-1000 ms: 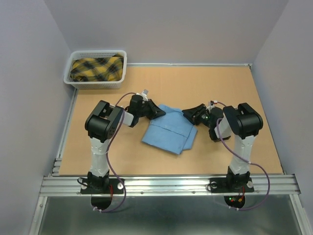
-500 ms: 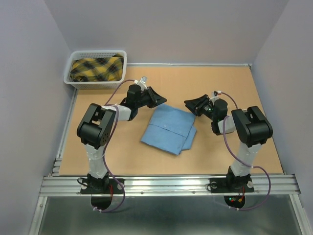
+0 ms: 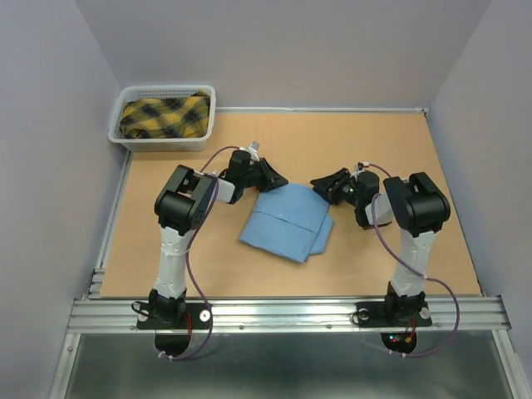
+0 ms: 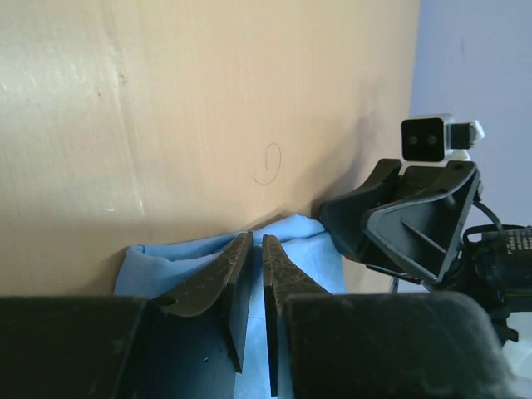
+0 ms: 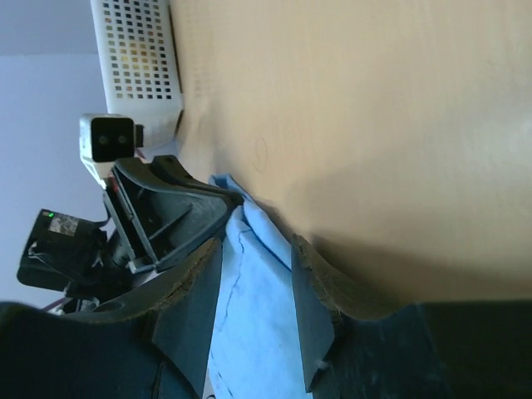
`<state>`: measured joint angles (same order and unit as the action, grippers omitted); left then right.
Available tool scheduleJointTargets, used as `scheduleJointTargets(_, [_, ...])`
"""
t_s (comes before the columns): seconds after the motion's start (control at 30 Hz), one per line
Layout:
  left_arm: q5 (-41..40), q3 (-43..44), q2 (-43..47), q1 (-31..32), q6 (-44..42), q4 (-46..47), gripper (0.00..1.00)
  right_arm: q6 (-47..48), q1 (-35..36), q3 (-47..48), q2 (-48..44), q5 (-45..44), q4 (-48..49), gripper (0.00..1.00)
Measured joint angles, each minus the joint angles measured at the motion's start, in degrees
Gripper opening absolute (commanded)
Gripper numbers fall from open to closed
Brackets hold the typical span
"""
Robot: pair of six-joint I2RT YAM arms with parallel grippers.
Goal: Fold and stack the long sleeve shirts
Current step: Fold the shirt
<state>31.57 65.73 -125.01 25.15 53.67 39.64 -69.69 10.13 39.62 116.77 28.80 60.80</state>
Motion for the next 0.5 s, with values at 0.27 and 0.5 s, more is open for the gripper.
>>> scheduleJointTargets(0.27, [0.4, 0.3, -0.1, -1.5, -1.0, 0.8, 0.23, 0.9, -1.2, -2.7, -0.6, 0.0, 0.6, 0.45])
scheduleJointTargets(0.5, [-2.0, -7.6, 11.6, -4.1, -2.8, -2.6, 0.23, 1.5, -2.5, -4.2, -10.0, 1.7, -3.5, 0.45])
